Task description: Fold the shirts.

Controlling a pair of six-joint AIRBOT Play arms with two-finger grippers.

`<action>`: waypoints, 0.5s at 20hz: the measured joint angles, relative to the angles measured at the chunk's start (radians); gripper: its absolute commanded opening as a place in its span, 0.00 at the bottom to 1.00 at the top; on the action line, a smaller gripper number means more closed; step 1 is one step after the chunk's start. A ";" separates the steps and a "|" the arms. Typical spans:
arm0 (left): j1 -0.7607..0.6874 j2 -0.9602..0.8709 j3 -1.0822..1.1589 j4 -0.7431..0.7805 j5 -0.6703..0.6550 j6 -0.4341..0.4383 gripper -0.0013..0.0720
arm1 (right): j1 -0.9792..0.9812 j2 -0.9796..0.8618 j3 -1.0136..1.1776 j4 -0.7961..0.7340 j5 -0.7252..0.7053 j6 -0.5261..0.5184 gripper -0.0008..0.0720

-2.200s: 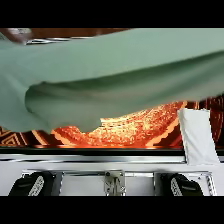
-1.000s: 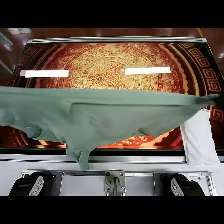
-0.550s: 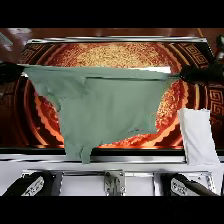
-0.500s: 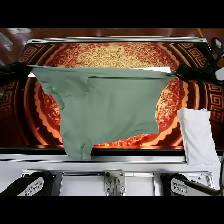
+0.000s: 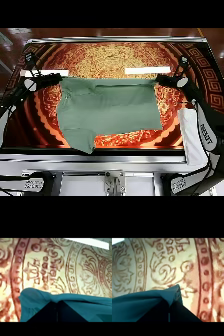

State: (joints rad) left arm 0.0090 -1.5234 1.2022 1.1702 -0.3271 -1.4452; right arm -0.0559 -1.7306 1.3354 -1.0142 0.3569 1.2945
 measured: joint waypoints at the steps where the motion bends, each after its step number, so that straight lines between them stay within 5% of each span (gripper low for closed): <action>1: -0.003 -0.020 0.000 0.000 0.012 0.000 0.06 | 0.011 -0.012 0.000 0.003 -0.028 -0.006 0.11; 5: -0.005 -0.055 0.000 -0.002 0.001 0.025 0.06 | 0.026 -0.032 0.000 0.008 -0.053 -0.014 0.11; 10: 0.022 -0.058 0.000 0.010 -0.253 0.100 0.06 | 0.012 -0.023 0.000 -0.005 0.142 -0.002 0.11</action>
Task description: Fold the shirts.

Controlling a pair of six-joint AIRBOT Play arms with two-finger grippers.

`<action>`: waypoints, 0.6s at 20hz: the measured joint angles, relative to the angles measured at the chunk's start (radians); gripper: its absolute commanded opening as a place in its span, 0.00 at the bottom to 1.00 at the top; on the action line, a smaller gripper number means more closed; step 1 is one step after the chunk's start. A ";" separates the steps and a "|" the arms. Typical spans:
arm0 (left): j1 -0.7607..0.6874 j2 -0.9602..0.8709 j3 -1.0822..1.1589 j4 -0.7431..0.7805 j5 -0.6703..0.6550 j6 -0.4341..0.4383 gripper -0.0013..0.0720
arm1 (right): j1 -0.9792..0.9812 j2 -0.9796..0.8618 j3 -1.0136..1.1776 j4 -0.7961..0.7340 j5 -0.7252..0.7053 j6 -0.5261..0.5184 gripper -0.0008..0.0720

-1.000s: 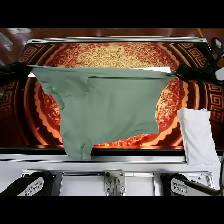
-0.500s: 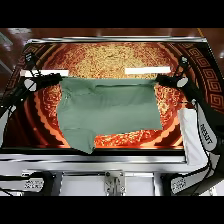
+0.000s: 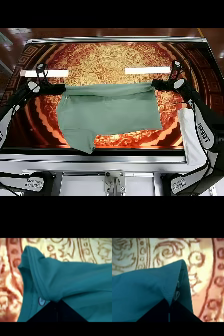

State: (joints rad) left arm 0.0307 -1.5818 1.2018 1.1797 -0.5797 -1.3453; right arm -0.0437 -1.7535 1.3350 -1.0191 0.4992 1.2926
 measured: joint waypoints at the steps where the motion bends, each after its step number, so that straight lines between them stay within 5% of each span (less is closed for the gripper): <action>1: 0.005 -0.003 -0.001 0.007 -0.058 0.003 0.06 | -0.001 -0.002 0.000 -0.019 0.040 0.016 0.11; 3: 0.013 -0.009 -0.001 0.018 -0.153 -0.004 0.09 | -0.003 -0.003 0.000 -0.063 0.106 0.064 0.14; 4: 0.017 -0.011 0.000 0.022 -0.187 -0.018 0.29 | -0.005 -0.004 0.000 -0.074 0.127 0.082 0.29; 5: 0.020 -0.013 0.000 0.025 -0.216 -0.032 0.61 | -0.005 -0.004 0.000 -0.078 0.143 0.096 0.60; 6: 0.025 -0.013 0.005 0.026 -0.243 -0.046 0.71 | -0.005 -0.003 0.003 -0.076 0.163 0.104 0.74; 12: 0.137 0.013 0.108 0.032 -0.555 -0.074 0.71 | -0.051 0.118 0.042 -0.114 0.391 0.092 0.74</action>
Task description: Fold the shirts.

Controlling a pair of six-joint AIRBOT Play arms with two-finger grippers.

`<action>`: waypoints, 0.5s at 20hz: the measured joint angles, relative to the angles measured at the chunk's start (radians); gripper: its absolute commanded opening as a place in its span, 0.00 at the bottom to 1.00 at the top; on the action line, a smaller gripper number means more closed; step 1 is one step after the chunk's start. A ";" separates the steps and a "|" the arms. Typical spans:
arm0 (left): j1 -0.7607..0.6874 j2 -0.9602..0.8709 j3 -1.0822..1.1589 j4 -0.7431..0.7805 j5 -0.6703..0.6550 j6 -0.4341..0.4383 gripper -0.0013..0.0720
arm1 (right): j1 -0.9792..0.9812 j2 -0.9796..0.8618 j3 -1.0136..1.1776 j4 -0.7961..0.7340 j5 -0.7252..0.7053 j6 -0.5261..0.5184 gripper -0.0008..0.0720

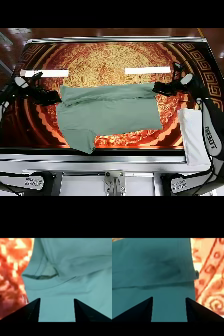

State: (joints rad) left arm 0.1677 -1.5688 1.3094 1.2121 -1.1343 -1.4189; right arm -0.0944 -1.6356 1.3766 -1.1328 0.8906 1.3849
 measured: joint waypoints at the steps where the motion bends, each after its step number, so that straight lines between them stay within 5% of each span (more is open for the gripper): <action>1: 0.027 0.017 0.011 0.001 -0.057 -0.001 0.71 | -0.021 0.040 0.003 -0.019 0.053 -0.002 0.74; 8: 0.156 0.281 0.036 -0.018 -0.325 -0.003 0.71 | -0.166 0.337 0.011 -0.071 0.354 -0.011 0.74; 10: 0.168 0.386 0.033 -0.028 -0.352 0.006 0.71 | -0.181 0.401 0.011 -0.072 0.435 -0.028 0.89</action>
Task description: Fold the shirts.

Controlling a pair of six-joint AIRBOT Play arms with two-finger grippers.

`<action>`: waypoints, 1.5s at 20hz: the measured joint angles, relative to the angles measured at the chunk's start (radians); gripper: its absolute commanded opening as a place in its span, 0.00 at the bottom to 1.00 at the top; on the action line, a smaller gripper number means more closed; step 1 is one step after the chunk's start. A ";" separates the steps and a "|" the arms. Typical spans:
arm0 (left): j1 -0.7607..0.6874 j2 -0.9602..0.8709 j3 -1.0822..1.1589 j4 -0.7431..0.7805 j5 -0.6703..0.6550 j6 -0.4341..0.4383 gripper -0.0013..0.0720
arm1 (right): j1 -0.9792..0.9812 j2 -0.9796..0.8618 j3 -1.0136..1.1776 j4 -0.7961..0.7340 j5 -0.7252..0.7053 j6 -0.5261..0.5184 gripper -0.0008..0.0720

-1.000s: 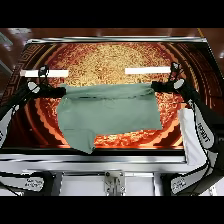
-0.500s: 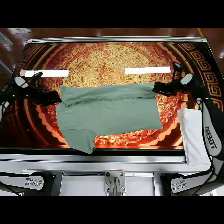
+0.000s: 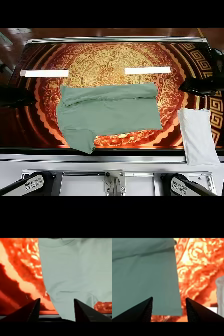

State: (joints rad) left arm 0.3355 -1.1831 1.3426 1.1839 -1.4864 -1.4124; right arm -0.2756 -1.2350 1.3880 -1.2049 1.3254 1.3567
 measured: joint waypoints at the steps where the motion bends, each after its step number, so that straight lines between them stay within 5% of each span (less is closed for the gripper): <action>1: 0.005 0.048 -0.012 -0.003 -0.010 0.007 0.71 | -0.006 0.024 0.000 -0.004 0.045 -0.008 0.89; 5: 0.039 0.227 -0.189 -0.007 -0.022 0.028 0.83 | -0.015 0.075 -0.026 -0.006 0.170 -0.026 0.89; 12: 0.117 0.341 -0.682 -0.126 0.123 0.093 0.81 | -0.018 0.094 -0.217 -0.008 0.183 -0.032 0.89; 30: 0.131 -0.036 -0.863 -0.404 0.435 0.273 0.81 | -0.018 -0.037 -0.280 -0.009 0.076 0.045 0.89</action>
State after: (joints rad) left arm 0.4667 -1.2190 0.4801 0.7799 -1.0515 -1.1397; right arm -0.2935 -1.2720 1.1084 -1.2137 1.4017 1.4021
